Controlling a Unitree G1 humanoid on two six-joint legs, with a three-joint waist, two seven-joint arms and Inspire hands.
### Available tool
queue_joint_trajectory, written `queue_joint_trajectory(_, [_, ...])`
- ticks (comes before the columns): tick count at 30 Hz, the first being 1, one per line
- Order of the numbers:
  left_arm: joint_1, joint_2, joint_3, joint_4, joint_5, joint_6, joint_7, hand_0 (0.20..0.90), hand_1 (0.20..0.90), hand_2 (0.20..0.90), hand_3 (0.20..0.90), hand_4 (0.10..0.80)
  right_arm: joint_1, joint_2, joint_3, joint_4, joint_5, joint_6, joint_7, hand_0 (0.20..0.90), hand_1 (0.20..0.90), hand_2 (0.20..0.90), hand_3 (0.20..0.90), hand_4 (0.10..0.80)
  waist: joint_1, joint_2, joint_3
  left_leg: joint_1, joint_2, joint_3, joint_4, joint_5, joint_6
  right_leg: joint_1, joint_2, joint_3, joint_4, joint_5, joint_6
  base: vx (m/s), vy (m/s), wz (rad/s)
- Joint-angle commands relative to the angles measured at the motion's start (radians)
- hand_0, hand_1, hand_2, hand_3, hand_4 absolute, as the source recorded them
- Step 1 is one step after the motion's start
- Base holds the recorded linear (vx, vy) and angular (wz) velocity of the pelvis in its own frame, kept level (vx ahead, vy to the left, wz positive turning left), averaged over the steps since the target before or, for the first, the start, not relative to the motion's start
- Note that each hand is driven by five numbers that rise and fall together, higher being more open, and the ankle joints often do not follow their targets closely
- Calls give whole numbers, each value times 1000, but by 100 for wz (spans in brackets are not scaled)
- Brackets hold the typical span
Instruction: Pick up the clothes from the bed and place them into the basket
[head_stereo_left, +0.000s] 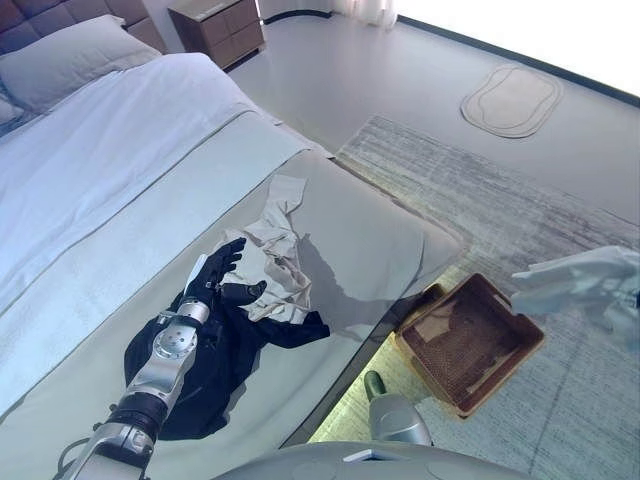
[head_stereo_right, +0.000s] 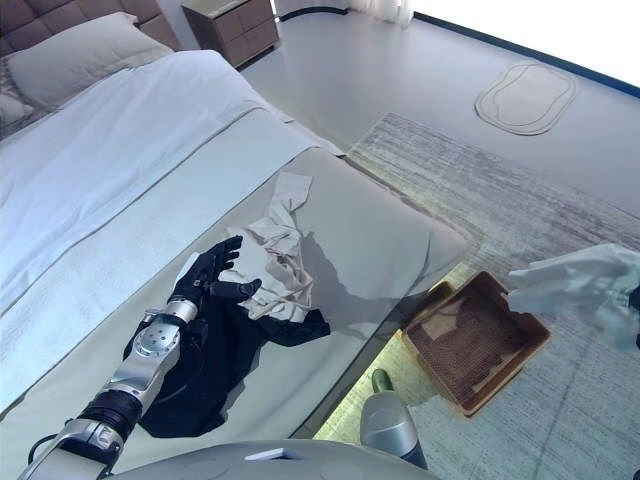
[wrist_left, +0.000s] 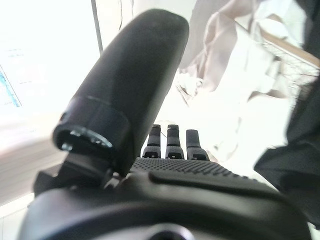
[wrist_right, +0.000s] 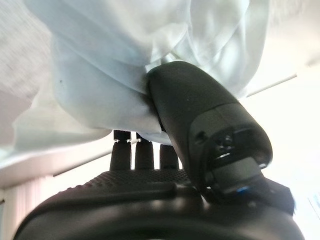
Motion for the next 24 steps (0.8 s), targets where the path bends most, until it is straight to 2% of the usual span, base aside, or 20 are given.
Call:
queue_joint_trajectory(1, [-64,53,24,-76,9,-42,16,900,900,900,900,800,-87,-57,-22,16,11,-40,-44,300,300,300,200,100,35,-47,-42,-33,-1,8,167,-178,24,-47,-15,7,3,41,29,-25,-18,9])
queue_joint_trajectory(6, [-67,48,18,-83,3,-39,15,900,900,900,900,800,-108,-47,10,62,7,-37,-26,300,300,300,200,100,36,-28,-36,-35,-7,10,170,-178,26,-51,-21,3,7,39,29,-4,1,-1])
queue_joint_trajectory(7, [-68,49,16,-88,1,-35,13,900,900,900,900,800,-111,-42,16,73,9,-29,-20,349,349,349,258,158,37,-24,-36,-36,-7,11,173,-179,26,-50,-23,1,7,38,29,0,0,0])
queue_joint_trajectory(8, [-69,48,14,-93,0,-33,13,900,900,900,900,800,-112,-39,18,83,7,-24,-15,500,500,500,433,333,37,-20,-34,-37,-7,10,176,-180,25,-50,-24,1,9,37,28,0,0,0])
queue_joint_trajectory(9, [-70,48,12,-95,0,-33,12,900,900,900,900,800,-114,-37,20,89,3,-20,-12,773,773,773,752,652,38,-18,-33,-38,-7,10,178,-180,25,-50,-25,0,9,36,27,0,0,0])
queue_joint_trajectory(11, [-70,46,10,-100,1,-30,13,900,900,900,900,800,-116,-33,25,99,4,-9,-9,900,900,900,900,800,38,-15,-31,-38,-8,9,178,-180,25,-49,-26,-1,8,37,27,0,0,0])
queue_joint_trajectory(15, [-84,40,-5,-106,-2,-24,20,900,900,900,900,800,-127,-13,44,151,8,19,18,900,900,900,900,800,38,-8,-30,-37,-9,8,178,-179,24,-47,-27,0,6,39,27,-3,3,-1])
queue_joint_trajectory(24, [-91,37,-14,-113,-6,-14,26,900,900,900,900,800,-128,-1,50,170,18,8,9,900,900,900,900,800,38,-11,-30,-31,-11,6,170,-179,26,-44,-26,5,5,41,29,0,0,1])
